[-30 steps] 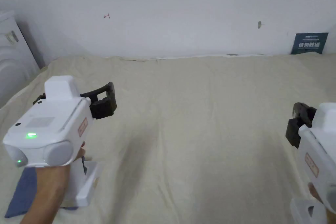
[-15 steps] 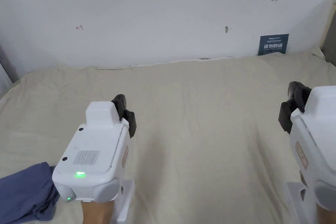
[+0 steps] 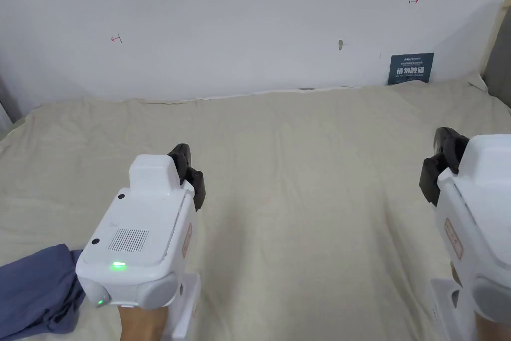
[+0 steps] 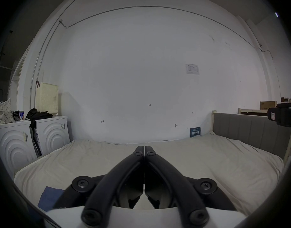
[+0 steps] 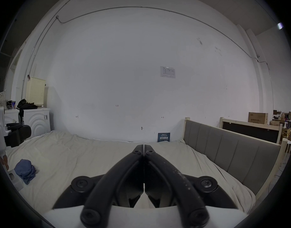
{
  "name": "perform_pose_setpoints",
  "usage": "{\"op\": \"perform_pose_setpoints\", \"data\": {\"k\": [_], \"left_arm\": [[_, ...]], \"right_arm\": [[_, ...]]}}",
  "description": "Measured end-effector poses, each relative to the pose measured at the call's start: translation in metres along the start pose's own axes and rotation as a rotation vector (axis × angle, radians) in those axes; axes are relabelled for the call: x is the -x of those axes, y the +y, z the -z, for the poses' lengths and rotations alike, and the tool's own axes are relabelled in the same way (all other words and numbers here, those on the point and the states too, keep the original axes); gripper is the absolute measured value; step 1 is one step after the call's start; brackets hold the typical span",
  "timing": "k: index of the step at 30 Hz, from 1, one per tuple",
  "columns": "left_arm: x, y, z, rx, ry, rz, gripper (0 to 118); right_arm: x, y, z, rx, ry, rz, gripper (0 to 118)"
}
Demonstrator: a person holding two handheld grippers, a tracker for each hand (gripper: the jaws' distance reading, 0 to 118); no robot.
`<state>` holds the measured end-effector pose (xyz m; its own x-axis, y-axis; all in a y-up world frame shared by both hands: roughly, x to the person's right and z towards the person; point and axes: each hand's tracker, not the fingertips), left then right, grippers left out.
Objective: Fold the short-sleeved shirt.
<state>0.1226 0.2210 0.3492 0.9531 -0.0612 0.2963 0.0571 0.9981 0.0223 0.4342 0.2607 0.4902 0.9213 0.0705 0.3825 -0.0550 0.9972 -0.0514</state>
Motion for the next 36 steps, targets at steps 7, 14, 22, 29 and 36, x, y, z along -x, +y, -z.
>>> {"op": "perform_pose_setpoints", "data": {"k": [7,14,22,29,36], "left_arm": [[0.001,0.001,-0.002,-0.001,-0.001,-0.008,0],[0.005,-0.002,-0.003,0.008,-0.001,-0.007,0],[0.008,-0.004,-0.003,0.015,-0.004,-0.002,0],[0.008,-0.005,-0.003,0.017,-0.011,0.011,0],[0.009,-0.005,-0.003,0.020,-0.015,0.010,0]], "right_arm": [[0.004,0.001,0.000,0.000,0.008,-0.012,2],[0.010,0.001,0.001,0.006,0.015,-0.022,2],[0.014,0.001,0.002,0.010,0.023,-0.027,1],[0.017,0.001,0.002,0.014,0.031,-0.033,1],[0.019,0.001,0.003,0.019,0.037,-0.035,1]]}}
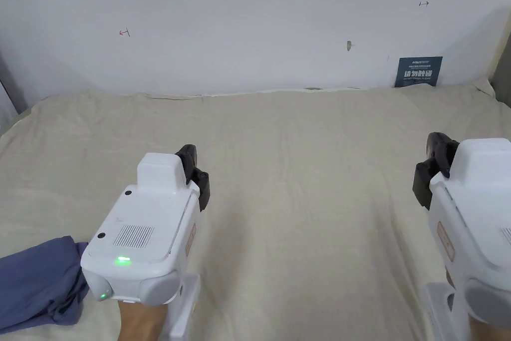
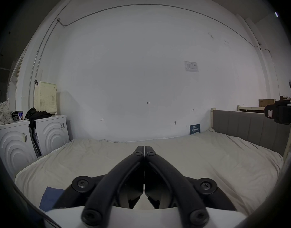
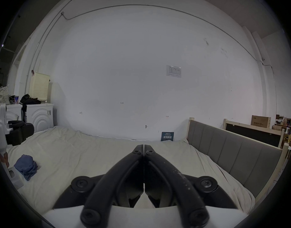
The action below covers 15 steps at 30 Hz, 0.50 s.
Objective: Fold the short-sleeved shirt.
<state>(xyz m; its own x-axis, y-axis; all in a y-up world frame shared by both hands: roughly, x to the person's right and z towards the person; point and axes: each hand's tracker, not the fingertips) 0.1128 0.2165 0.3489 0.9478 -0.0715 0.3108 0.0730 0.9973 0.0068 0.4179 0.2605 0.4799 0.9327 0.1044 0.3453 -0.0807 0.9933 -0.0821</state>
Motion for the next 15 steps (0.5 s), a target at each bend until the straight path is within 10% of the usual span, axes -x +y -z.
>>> {"op": "perform_pose_setpoints", "data": {"k": [10,12,15], "left_arm": [[0.0027,-0.0018,0.0010,0.007,0.004,-0.009,5],[0.0038,-0.0030,0.0020,0.011,0.007,-0.015,21],[0.0050,-0.0047,0.0038,0.025,0.000,-0.022,84]], "right_arm": [[0.0014,-0.0002,0.0022,0.010,0.012,0.005,4],[0.0019,0.0000,0.0030,0.016,0.017,0.005,26],[0.0030,-0.0008,0.0060,0.029,0.030,0.006,91]]}}
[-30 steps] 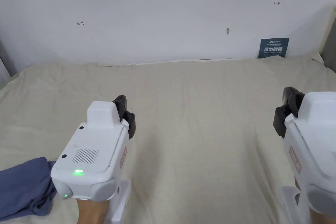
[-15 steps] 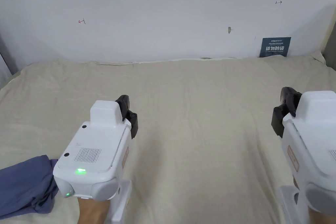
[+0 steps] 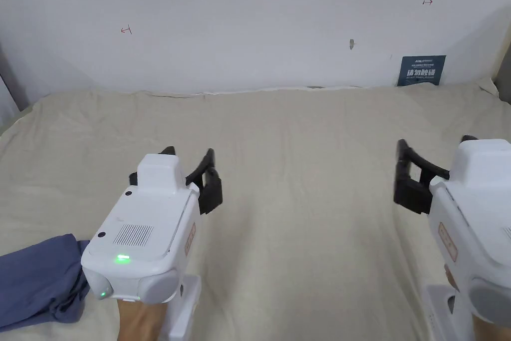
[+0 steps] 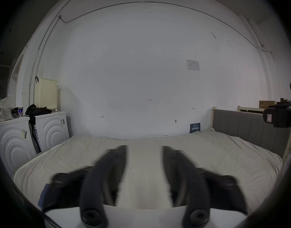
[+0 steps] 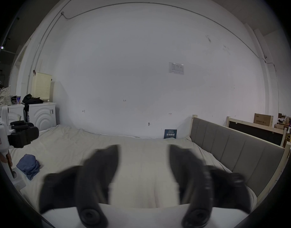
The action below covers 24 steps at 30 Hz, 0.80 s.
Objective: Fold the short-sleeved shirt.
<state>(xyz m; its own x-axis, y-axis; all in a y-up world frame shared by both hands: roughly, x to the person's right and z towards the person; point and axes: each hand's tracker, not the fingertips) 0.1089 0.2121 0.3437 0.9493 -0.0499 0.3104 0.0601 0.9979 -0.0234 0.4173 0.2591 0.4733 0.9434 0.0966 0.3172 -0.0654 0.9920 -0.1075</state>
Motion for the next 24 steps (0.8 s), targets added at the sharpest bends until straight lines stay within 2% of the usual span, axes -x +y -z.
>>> {"op": "perform_pose_setpoints", "data": {"k": [1,2,12,24], "left_arm": [[0.0005,-0.0004,0.0019,0.006,-0.001,0.003,114],[0.0003,-0.0007,0.0030,0.014,0.000,0.005,118],[-0.0020,-0.0065,-0.0019,-0.036,0.042,0.033,118],[-0.0008,-0.0026,-0.0003,-0.044,0.056,0.057,118]], "right_arm": [[0.0012,-0.0009,0.0007,0.000,-0.003,0.000,107],[0.0026,-0.0016,0.0010,0.000,-0.016,0.000,118],[0.0012,-0.0038,0.0010,-0.002,-0.040,0.032,118],[0.0019,-0.0021,0.0005,-0.014,-0.048,0.023,118]]}}
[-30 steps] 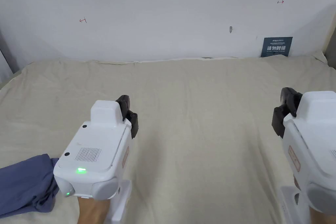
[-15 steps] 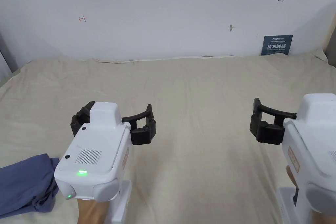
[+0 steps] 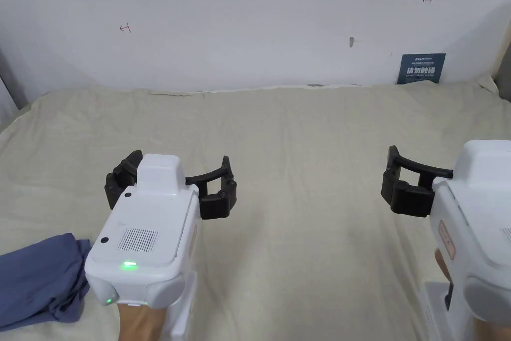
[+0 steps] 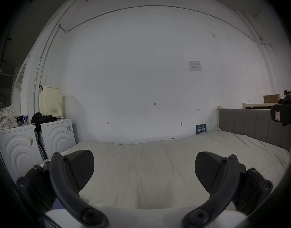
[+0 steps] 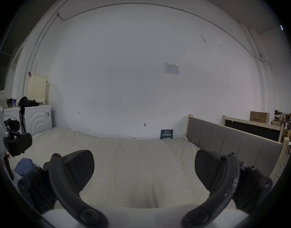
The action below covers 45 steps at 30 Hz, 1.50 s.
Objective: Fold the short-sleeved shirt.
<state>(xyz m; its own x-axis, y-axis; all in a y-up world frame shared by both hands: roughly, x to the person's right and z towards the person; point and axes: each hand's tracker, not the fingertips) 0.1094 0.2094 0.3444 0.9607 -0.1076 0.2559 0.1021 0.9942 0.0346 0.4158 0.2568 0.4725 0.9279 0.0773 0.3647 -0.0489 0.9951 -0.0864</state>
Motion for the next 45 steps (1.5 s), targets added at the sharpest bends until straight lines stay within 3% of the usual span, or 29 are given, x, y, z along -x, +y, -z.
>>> {"op": "perform_pose_setpoints", "data": {"k": [37,40,45], "left_arm": [[0.004,0.004,-0.003,0.000,0.014,-0.010,118],[0.004,0.004,-0.003,-0.001,0.028,-0.014,118],[0.005,0.003,-0.003,0.005,0.015,-0.035,118]], "right_arm": [[0.000,0.003,-0.003,-0.001,0.015,0.013,118],[0.005,0.005,0.003,0.069,-0.037,0.031,118],[0.011,0.010,0.017,0.330,-0.171,0.174,118]]}}
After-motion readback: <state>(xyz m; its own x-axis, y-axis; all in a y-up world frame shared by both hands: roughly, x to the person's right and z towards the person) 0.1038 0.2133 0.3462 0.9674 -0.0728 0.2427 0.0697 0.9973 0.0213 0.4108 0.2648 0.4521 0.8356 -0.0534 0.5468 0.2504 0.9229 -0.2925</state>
